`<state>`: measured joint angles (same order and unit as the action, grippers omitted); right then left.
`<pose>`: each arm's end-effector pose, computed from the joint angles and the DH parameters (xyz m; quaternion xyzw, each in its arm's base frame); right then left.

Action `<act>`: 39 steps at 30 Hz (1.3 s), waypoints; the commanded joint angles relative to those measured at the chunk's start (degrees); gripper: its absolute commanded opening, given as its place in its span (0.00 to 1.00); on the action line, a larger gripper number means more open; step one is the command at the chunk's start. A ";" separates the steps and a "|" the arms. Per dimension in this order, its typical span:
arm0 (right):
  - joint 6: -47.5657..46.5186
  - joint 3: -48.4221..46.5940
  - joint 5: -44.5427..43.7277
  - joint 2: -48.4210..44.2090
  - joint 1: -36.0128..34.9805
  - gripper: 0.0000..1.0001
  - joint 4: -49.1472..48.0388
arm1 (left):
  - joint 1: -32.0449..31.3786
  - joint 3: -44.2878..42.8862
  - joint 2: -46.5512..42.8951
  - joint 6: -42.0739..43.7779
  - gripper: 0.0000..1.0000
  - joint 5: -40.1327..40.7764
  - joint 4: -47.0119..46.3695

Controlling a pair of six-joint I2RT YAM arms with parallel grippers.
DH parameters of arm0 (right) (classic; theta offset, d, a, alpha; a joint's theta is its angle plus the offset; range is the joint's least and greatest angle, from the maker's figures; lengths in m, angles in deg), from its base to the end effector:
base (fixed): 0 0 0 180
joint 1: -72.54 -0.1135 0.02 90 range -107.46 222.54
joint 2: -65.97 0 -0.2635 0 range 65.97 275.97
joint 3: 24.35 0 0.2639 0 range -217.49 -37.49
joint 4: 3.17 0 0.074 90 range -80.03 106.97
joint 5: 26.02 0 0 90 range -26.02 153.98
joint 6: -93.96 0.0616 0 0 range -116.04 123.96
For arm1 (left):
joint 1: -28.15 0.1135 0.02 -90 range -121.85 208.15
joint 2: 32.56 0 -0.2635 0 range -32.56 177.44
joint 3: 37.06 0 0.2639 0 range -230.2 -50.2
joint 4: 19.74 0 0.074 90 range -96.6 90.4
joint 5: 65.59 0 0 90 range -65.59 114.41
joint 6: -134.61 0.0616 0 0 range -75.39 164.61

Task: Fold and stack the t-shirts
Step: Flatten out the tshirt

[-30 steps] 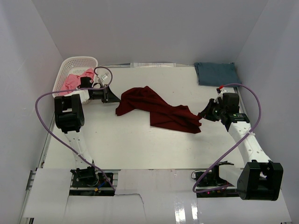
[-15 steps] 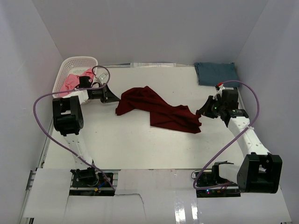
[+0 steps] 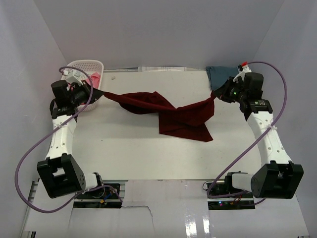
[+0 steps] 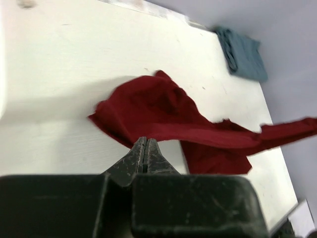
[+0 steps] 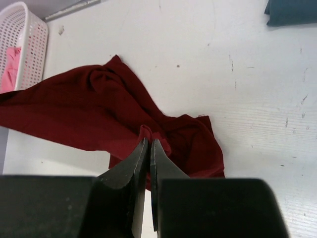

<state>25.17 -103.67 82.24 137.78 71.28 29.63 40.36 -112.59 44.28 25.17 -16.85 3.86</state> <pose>0.3187 0.0263 0.3417 0.0608 0.8361 0.2344 0.4921 0.3340 0.0307 0.3134 -0.0328 0.8107 -0.3282 0.4837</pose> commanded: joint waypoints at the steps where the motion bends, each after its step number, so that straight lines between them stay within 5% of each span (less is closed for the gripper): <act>1: 1.99 -4.30 -1.65 -1.76 0.03 0.08 -1.29 | 3.61 4.55 -4.32 -3.84 0.00 5.31 -1.14; 13: -0.11 -27.95 4.40 -2.99 0.03 0.08 1.97 | 8.36 -2.63 -10.30 -13.15 0.00 3.73 -2.55; 22: -1.17 -26.81 14.34 -13.09 -0.06 0.08 -9.46 | 8.45 -6.84 -21.37 -18.44 0.00 4.07 -9.93; 33: -4.16 -42.10 16.19 -13.89 -0.06 0.08 -7.09 | 8.45 -20.13 -23.31 -16.34 0.00 7.76 -2.38; 39: -6.71 -43.77 13.31 -17.05 -0.06 0.08 -7.80 | 8.36 -19.09 -25.77 -15.10 0.00 12.77 0.61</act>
<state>20.54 -144.82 97.32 121.78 71.26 24.99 48.38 -131.37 19.47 8.99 -8.50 1.70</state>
